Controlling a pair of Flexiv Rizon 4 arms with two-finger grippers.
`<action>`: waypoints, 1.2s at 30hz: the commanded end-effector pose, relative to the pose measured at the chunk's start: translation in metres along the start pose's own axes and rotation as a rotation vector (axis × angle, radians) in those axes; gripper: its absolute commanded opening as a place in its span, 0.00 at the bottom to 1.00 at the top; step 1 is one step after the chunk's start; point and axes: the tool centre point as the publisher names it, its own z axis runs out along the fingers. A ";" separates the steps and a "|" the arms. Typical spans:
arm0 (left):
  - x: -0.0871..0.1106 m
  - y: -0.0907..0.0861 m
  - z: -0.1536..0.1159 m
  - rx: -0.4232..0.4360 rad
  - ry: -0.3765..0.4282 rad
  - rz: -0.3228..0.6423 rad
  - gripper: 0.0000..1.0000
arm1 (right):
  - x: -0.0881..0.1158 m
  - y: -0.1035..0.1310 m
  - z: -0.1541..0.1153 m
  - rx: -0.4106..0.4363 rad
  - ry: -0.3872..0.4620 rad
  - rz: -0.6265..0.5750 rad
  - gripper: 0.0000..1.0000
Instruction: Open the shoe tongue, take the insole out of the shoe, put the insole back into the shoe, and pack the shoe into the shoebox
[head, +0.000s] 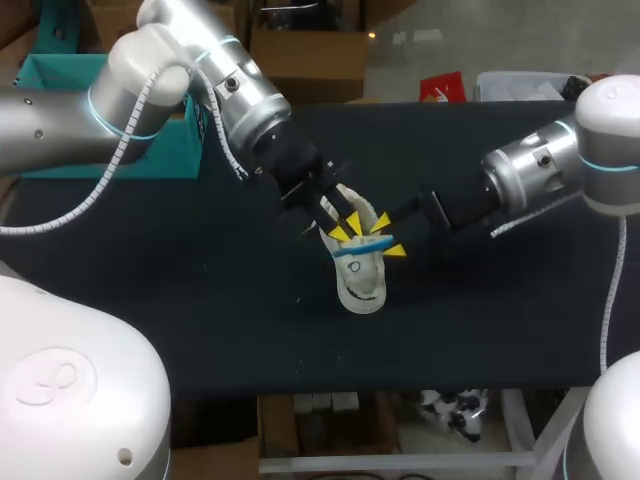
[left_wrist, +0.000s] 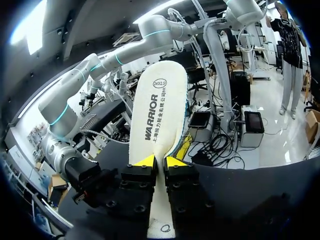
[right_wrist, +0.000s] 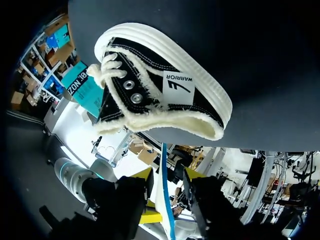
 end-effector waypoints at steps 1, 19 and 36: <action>-0.001 0.004 0.005 0.001 -0.004 0.000 0.00 | -0.001 0.005 0.001 0.042 -0.002 0.008 0.38; -0.007 0.018 0.010 -0.002 0.004 -0.045 0.00 | -0.002 0.003 0.000 0.071 0.021 -0.011 0.00; 0.007 0.027 -0.042 -0.025 0.108 -0.212 1.00 | -0.014 0.009 -0.003 0.059 0.017 -0.025 0.00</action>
